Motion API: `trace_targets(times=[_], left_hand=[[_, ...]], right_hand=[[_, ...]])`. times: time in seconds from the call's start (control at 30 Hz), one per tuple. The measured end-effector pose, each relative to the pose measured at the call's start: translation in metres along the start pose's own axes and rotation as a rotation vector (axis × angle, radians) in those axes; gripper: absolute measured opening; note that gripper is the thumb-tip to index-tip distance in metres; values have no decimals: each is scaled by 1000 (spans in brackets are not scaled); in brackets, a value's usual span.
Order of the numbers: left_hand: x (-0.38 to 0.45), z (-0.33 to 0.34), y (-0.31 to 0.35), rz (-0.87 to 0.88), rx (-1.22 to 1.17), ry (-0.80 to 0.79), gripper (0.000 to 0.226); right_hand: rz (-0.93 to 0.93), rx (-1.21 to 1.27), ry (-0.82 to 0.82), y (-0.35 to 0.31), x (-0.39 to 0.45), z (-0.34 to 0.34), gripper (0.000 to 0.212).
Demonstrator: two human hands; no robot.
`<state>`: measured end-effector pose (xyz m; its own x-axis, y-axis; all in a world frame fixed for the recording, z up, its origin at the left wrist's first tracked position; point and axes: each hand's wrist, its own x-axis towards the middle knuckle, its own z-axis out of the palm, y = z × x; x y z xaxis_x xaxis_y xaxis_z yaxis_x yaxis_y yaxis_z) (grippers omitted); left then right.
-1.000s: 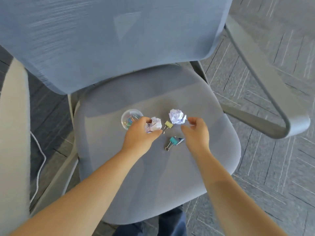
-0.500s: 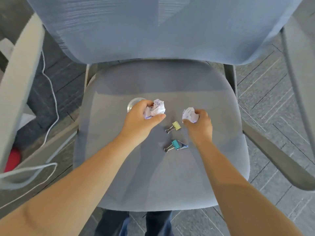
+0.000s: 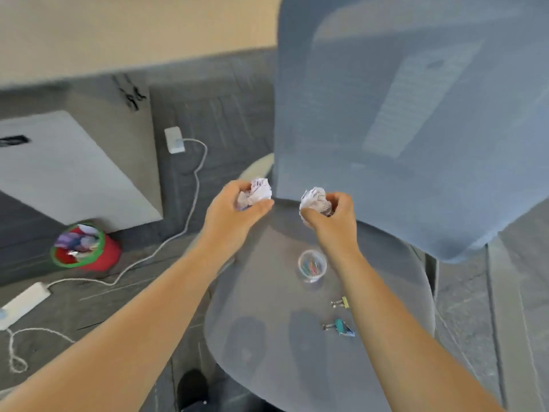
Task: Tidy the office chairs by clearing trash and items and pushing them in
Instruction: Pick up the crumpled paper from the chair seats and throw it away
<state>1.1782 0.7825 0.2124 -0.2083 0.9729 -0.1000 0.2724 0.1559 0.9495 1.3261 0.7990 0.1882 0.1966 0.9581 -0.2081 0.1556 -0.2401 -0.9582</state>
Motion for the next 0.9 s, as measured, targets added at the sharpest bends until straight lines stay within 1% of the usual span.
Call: trace_targets(times=[0.07, 0.17, 0.3, 0.4, 0.47, 0.53, 0.63, 0.7, 0.8, 0.87, 0.9], left_hand=[[-2, -45, 9, 2, -5, 101, 19], [-13, -115, 16, -22, -11, 201, 19], [-38, -205, 7, -57, 3, 344, 20], [-55, -272, -13, -134, -2, 441, 24], [-64, -317, -31, -177, 7, 496, 31], [-71, -360, -49, -217, 6, 537, 31], [-83, -417, -72, -263, 6, 559, 27], [-90, -451, -91, -290, 1, 586, 28], [-100, -489, -122, -351, 9, 635, 32], [-104, -507, -142, -399, 6, 638, 35], [-103, -511, -148, -419, 2, 633, 37]], right_hand=[[-49, 3, -96, -30, -10, 29, 24], [-100, 7, -225, -67, -32, 79, 27], [-102, 27, -401, -99, -66, 150, 29], [-90, -16, -493, -112, -92, 205, 26], [-79, -42, -534, -118, -110, 245, 28], [-77, -78, -585, -121, -128, 285, 33], [-56, -126, -611, -117, -153, 345, 26], [-26, -152, -626, -112, -167, 383, 26], [45, -195, -684, -96, -182, 432, 17], [114, -228, -719, -84, -187, 460, 10], [132, -234, -726, -81, -187, 467, 14]])
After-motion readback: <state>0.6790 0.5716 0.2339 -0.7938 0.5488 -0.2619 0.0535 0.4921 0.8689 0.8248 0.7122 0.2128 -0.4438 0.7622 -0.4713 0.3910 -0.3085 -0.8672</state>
